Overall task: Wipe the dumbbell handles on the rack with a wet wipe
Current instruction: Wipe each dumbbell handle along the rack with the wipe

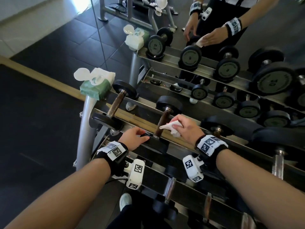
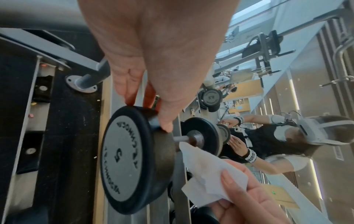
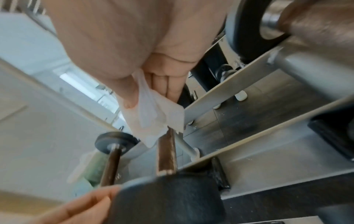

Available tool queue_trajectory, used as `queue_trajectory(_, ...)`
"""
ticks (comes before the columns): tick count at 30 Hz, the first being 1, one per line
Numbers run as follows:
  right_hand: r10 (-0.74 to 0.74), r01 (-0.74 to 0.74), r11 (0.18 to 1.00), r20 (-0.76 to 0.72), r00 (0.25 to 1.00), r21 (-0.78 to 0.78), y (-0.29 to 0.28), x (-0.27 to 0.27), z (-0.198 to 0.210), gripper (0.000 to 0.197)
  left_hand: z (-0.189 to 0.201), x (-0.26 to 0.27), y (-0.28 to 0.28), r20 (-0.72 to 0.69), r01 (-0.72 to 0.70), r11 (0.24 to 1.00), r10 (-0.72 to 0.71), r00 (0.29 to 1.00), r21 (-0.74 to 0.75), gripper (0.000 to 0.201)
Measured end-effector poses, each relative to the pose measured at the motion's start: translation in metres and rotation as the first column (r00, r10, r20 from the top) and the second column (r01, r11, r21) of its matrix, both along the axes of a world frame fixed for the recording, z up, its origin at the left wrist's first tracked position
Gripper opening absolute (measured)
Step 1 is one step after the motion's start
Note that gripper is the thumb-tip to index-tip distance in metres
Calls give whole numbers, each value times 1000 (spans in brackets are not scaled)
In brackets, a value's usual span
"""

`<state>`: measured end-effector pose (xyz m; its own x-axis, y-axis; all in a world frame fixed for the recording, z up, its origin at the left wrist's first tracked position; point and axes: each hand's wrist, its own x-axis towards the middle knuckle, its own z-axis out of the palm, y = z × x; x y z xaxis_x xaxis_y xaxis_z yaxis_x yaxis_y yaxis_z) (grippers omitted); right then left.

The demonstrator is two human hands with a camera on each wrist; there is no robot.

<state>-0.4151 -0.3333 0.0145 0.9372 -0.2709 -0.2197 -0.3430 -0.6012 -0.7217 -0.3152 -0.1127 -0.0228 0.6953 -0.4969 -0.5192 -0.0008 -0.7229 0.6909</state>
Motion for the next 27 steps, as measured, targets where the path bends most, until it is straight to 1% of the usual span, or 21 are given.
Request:
queue_trajectory(2,-50,49,998,41,998,25,-14,-8,10,8,12,0,-11,65,25,1000,-24,998,-5,36)
queue_trajectory(4,-90,87,995,59,994,47,-29,-16,19,7,26,-4,-25,121,19,999,-13,993,-48,30)
queue_trajectory(6,-111,107,992,65,992,63,-47,-27,27,5,36,-17,-42,149,11,994,5,989,-107,26)
queue_trajectory(8,-100,96,994,71,993,57,-68,-42,32,7,41,-38,-60,191,28,989,1,982,-147,23)
queue_trajectory(10,-71,70,997,83,994,16,-91,-59,34,8,40,-62,-78,212,49,985,-14,977,-164,22)
queue_trajectory(13,-19,25,997,89,996,-71,-121,-81,32,14,28,-97,-102,132,72,984,-50,990,-165,25)
queue_trajectory(16,22,-7,990,110,994,-140,-143,-94,23,25,12,-124,-120,15,37,992,-36,999,-123,34)
queue_trajectory(18,90,-68,982,118,989,-177,-151,-98,15,27,4,-136,-130,-41,7,997,-11,999,-78,44)
queue_trajectory(20,176,-144,962,124,977,-234,-156,-102,7,24,-2,-144,-135,-73,11,999,-14,997,-33,53)
queue_trajectory(22,296,-236,907,128,947,-349,-159,-104,-1,23,-5,-150,-139,-97,15,1000,-16,995,-11,60)
queue_trajectory(23,360,-290,868,110,926,-404,-161,-105,-5,24,-6,-152,-140,-103,14,1000,-15,995,-5,61)
queue_trajectory(25,450,-392,798,21,893,-457,-163,-108,-14,28,-7,-156,-142,-100,24,1000,-23,995,6,60)
queue_trajectory(27,474,-455,764,-81,877,-458,-166,-110,-18,31,-7,-159,-143,-80,36,999,-35,996,15,54)
